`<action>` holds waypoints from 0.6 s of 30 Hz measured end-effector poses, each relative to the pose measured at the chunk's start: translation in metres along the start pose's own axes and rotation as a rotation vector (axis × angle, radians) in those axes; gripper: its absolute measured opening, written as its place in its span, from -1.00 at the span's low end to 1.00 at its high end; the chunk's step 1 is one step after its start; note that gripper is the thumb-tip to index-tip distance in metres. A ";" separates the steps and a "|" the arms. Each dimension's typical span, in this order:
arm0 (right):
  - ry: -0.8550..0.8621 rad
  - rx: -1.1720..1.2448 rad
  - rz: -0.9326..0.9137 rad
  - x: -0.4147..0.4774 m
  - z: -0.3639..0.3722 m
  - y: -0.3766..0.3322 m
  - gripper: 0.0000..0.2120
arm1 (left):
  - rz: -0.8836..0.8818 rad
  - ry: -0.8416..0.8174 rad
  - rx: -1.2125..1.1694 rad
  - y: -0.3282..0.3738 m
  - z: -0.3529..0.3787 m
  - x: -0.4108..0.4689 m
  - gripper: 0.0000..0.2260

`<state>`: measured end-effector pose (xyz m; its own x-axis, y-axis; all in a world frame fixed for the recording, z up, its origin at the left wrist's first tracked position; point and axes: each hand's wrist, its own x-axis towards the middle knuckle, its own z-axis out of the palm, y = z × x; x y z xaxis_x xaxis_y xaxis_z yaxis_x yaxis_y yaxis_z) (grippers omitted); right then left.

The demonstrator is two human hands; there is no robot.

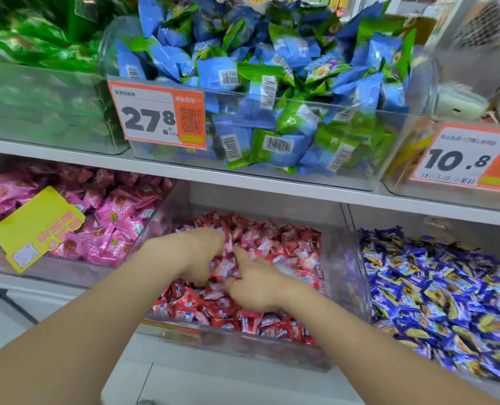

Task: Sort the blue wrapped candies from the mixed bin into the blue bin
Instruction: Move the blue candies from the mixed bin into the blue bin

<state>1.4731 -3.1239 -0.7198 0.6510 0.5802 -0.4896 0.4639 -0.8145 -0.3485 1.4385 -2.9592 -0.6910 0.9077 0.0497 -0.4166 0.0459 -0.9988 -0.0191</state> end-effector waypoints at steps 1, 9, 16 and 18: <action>0.004 0.059 -0.070 -0.001 0.002 -0.003 -0.09 | 0.000 0.064 -0.014 -0.001 0.000 -0.001 -0.49; 0.424 -0.115 0.084 -0.016 -0.005 0.004 -0.47 | 0.034 0.166 -0.124 -0.006 -0.001 -0.004 -0.54; 0.417 -0.059 -0.253 -0.064 -0.022 0.009 -0.82 | 0.204 0.081 -0.466 0.012 -0.022 -0.060 -0.62; 0.328 -0.039 -0.329 -0.101 -0.021 0.005 -0.79 | 0.225 -0.184 -0.472 0.016 -0.022 -0.080 -0.60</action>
<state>1.4217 -3.1867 -0.6552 0.6182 0.7822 -0.0772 0.6955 -0.5902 -0.4098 1.3755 -2.9787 -0.6382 0.8307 -0.2085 -0.5161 0.0793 -0.8734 0.4805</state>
